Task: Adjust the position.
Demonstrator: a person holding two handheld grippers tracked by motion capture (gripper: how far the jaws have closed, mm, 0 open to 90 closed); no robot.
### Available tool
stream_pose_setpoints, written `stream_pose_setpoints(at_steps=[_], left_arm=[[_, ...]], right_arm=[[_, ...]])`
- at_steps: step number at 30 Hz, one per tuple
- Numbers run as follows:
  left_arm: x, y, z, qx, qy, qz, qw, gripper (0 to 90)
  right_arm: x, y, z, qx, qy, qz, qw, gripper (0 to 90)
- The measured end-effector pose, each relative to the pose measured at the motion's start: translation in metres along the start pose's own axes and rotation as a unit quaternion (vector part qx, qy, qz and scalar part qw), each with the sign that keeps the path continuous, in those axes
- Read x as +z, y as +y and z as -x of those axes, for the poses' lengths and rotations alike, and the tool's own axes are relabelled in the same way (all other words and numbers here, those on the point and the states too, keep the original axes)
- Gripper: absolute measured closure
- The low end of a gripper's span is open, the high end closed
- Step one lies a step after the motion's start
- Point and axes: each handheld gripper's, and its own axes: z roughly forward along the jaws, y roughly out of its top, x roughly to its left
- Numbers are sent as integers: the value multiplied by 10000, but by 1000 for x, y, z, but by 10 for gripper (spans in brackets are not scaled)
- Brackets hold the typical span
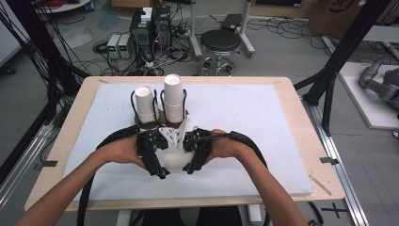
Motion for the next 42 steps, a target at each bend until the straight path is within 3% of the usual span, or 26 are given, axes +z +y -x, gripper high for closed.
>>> stream_pose_setpoints(at_steps=[6,8,15,26,42], left_arm=[[3,2,-1,14,-42,37,10000,54],[3,2,-2,64,-90,-1,9999,139],[2,2,-3,82,-144,81,9998,166],[1,2,-4,166,-265,83,9995,348],[2,1,-3,121,-272,57,9995,356]], right_arm=[[0,2,-2,-39,13,47,10000,318],[-1,2,-1,-41,29,52,10000,317],[-3,2,-2,-40,42,128,9999,318],[-3,4,-2,-52,33,189,9998,319],[-1,2,-1,-67,105,257,9996,274]])
